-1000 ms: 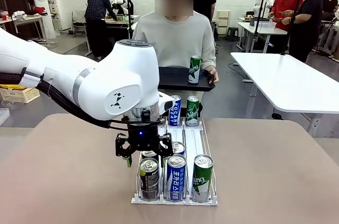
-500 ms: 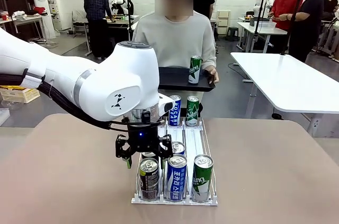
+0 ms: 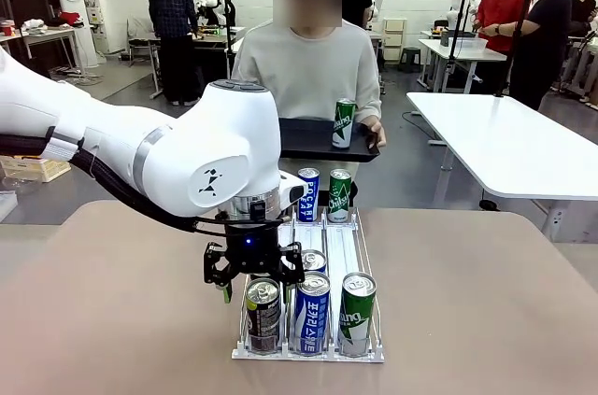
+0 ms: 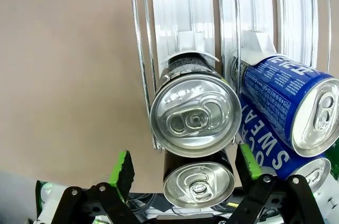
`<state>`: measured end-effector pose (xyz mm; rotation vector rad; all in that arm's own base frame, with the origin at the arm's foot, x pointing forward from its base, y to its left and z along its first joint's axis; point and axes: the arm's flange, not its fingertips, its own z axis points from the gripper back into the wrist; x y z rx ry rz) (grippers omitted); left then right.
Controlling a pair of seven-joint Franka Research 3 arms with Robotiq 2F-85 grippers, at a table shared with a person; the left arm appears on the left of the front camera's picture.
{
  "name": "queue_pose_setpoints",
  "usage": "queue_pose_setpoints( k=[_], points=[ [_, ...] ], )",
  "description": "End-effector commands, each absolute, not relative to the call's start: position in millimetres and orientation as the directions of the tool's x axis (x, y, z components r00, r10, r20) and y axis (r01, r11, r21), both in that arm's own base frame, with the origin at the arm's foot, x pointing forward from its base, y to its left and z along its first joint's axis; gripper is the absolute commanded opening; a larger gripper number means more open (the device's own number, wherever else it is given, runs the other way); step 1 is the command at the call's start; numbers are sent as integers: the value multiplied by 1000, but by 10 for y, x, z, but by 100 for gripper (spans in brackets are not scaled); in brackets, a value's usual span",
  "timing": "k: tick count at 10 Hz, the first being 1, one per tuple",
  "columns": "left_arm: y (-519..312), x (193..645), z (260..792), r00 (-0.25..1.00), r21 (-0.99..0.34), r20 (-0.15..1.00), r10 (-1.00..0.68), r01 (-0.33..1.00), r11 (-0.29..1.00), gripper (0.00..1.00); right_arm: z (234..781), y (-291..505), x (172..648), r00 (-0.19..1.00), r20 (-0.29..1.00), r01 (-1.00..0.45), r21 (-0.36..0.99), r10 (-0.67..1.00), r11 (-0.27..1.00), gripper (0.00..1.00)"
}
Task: Retrieve and hand over the desired beverage to the person.
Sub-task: Pick up another can of the same type that the person held from the Automatic Can Dispenser.
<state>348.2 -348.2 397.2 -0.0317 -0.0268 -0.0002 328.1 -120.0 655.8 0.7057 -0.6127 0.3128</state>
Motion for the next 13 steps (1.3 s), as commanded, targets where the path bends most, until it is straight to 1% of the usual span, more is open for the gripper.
queue_pose_setpoints(
  k=[1,2,4,5,10,12,13],
  points=[
    [-3442,3476,3976,1000,-57,-3,-15,14,998,87,6558,-1202,3291,785,615,-464,515,66,721,100],
    [-3441,3477,3975,1000,-63,-16,-16,15,998,74,6558,-1202,3291,785,615,-464,515,66,721,100],
    [-3439,3485,3966,999,-71,-38,-15,12,997,15,6558,-1202,3291,785,615,-464,515,66,721,100],
    [-3435,3488,3964,999,-69,-45,-14,11,998,0,6558,-1202,3291,785,615,-464,515,66,721,100],
    [-3425,3505,3954,996,-73,-91,-14,7,997,0,6558,-1202,3291,785,615,-464,515,66,721,100],
    [-3447,3493,4034,995,-46,-94,-34,30,999,0,6558,-1202,3291,785,615,-464,515,66,721,100],
    [-3472,3481,4184,992,-17,-117,-43,41,999,15,6558,-1202,3291,785,615,-464,515,66,721,100]
  ],
)
